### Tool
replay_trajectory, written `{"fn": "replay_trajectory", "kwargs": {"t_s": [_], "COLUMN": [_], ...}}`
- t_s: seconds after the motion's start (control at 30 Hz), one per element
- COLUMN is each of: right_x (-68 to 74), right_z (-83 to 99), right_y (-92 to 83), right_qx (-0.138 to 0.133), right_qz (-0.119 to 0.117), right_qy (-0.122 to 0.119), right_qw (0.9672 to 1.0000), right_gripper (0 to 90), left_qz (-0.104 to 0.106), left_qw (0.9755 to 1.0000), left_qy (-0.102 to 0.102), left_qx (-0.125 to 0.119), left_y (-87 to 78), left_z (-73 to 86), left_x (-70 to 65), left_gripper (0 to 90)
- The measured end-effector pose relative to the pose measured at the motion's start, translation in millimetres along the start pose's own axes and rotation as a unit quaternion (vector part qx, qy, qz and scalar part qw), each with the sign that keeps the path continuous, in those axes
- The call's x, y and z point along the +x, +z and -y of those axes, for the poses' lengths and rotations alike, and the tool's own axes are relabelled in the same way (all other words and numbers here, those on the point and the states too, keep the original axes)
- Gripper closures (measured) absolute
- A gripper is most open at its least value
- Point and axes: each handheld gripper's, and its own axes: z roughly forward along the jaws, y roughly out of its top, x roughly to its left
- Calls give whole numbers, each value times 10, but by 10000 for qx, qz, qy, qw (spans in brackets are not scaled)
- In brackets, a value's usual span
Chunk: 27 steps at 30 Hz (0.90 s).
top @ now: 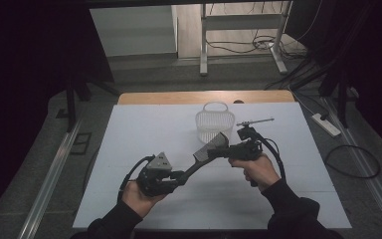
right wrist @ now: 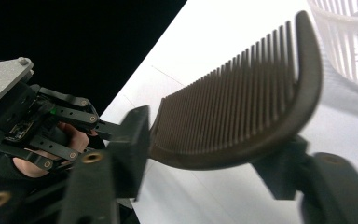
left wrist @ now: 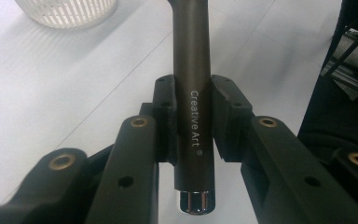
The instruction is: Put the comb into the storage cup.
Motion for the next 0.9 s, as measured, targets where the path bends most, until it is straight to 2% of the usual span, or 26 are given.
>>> {"fn": "replay_trajectory", "kwargs": {"t_s": [0.1, 0.23, 0.3, 0.43, 0.5, 0.57, 0.73, 0.9], "right_x": [-32, -78, -100, -133, -143, -119, -100, -63], "right_z": [6, 11, 12, 10, 10, 12, 15, 16], "right_y": [-13, -39, -54, -67, -66, -60, -65, -68], "right_qx": [-10, -72, -115, -162, -176, -164, -207, -243], "right_qz": [17, -126, -359, -721, -956, -976, -972, -806], "right_qy": [91, 266, 457, 667, 819, 783, 658, 474], "right_qw": [10000, 9995, 9982, 9950, 9919, 9920, 9929, 9953], "right_gripper": [533, 639, 697, 786, 825, 833, 835, 836], "left_qz": [-1, 2, 2, -36, -116, -136, -133, -113], "left_qw": [10000, 10000, 9999, 9997, 9994, 9990, 9995, 9997], "left_qy": [10, 42, 57, 130, 201, 241, 127, -34], "left_qx": [19, 69, 94, 184, 272, 342, 253, 195], "left_y": [6, 21, 36, 82, 119, 147, 147, 134], "left_z": [1, 3, 7, 8, 7, 8, 8, 8], "left_x": [-2, -1, -2, -11, -27, -29, -5, 29], "left_gripper": [725, 725, 724, 723, 722, 720, 690, 551]}}
